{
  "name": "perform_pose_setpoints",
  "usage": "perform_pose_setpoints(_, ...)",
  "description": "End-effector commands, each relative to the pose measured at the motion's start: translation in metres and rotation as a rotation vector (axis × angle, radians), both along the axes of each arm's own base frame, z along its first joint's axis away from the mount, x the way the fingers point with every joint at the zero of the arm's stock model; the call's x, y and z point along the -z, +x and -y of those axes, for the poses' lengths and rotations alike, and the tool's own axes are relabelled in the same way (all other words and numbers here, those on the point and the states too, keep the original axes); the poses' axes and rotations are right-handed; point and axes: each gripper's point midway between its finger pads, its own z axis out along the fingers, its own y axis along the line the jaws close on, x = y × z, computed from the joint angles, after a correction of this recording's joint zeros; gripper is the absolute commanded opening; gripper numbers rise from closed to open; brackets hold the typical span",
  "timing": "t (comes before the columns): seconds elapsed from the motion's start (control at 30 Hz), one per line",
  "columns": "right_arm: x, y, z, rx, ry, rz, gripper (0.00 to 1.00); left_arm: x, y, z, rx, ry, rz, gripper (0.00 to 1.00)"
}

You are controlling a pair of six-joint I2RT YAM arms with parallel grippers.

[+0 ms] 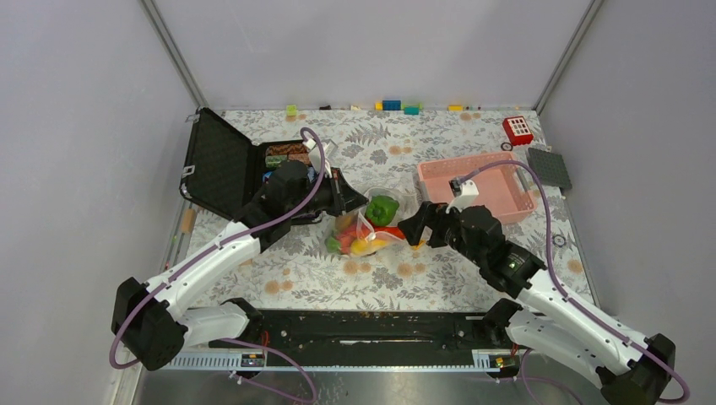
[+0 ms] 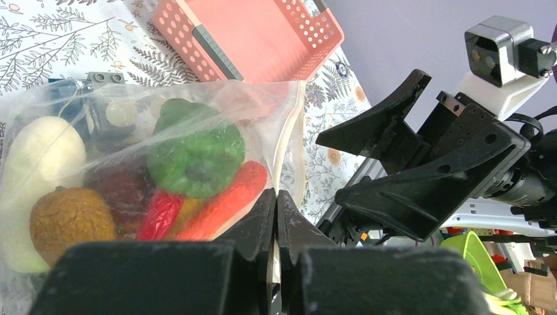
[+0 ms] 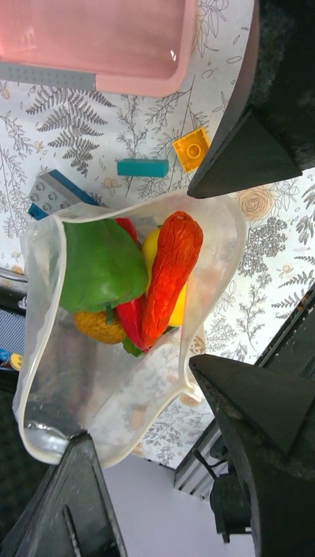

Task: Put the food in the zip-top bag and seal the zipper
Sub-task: Place the fake vegetable in the zipper food storage bag, then adjust the zipper food storage bag at the center of the board.

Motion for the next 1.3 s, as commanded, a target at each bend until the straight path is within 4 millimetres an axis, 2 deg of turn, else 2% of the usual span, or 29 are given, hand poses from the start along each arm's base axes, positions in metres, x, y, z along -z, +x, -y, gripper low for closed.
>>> perform_pose_setpoints(0.0,-0.005,0.006,0.009,0.041,-0.015,0.078,0.96,-0.027,0.004,0.0,-0.002,-0.037,0.075,0.0)
perform_pose_setpoints(0.13,0.0,0.021,0.028,0.115,-0.123,0.154,0.96,-0.029,-0.001,0.007,0.046,-0.059,0.058,0.0)
perform_pose_setpoints(0.2,-0.002,0.033,0.033,0.141,-0.196,0.2,0.89,-0.028,-0.003,0.01,0.07,-0.065,0.047,0.0)
perform_pose_setpoints(0.27,-0.006,0.042,0.028,0.118,-0.247,0.232,0.86,-0.026,-0.004,0.013,0.081,-0.071,0.03,0.0)
perform_pose_setpoints(0.33,-0.011,0.05,0.014,0.062,-0.273,0.27,0.85,-0.026,-0.01,0.017,0.12,-0.085,0.007,0.0)
perform_pose_setpoints(0.43,-0.01,0.059,-0.001,0.002,-0.321,0.275,0.83,-0.033,-0.016,0.022,0.169,-0.126,0.01,0.0)
perform_pose_setpoints(0.53,-0.007,0.067,-0.011,-0.025,-0.342,0.262,0.67,-0.031,-0.019,0.023,0.179,-0.127,-0.007,0.0)
perform_pose_setpoints(0.6,-0.009,0.065,-0.02,-0.064,-0.327,0.262,0.5,-0.026,-0.018,0.022,0.167,-0.112,-0.022,0.0)
perform_pose_setpoints(0.77,-0.022,0.054,-0.039,-0.186,-0.274,0.295,0.26,-0.02,-0.021,0.018,0.168,-0.084,-0.043,0.0)
perform_pose_setpoints(1.0,-0.068,0.051,-0.046,-0.232,-0.239,0.38,0.14,-0.024,-0.044,0.017,0.249,-0.103,-0.026,0.0)
perform_pose_setpoints(1.13,-0.095,0.034,-0.063,-0.384,-0.209,0.47,0.1,-0.033,-0.07,0.021,0.332,-0.111,0.035,0.0)
perform_pose_setpoints(1.17,-0.096,0.027,-0.065,-0.43,-0.208,0.469,0.09,-0.036,-0.078,0.023,0.357,-0.113,0.057,0.0)
perform_pose_setpoints(1.2,-0.098,0.022,-0.066,-0.471,-0.222,0.491,0.07,-0.038,-0.086,0.024,0.383,-0.107,0.075,0.03)
perform_pose_setpoints(1.23,-0.1,0.016,-0.068,-0.515,-0.227,0.509,0.06,-0.039,-0.093,0.024,0.406,-0.097,0.094,0.16)
perform_pose_setpoints(1.27,-0.102,0.009,-0.07,-0.563,-0.232,0.529,0.05,-0.042,-0.099,0.024,0.42,-0.091,0.117,0.23)
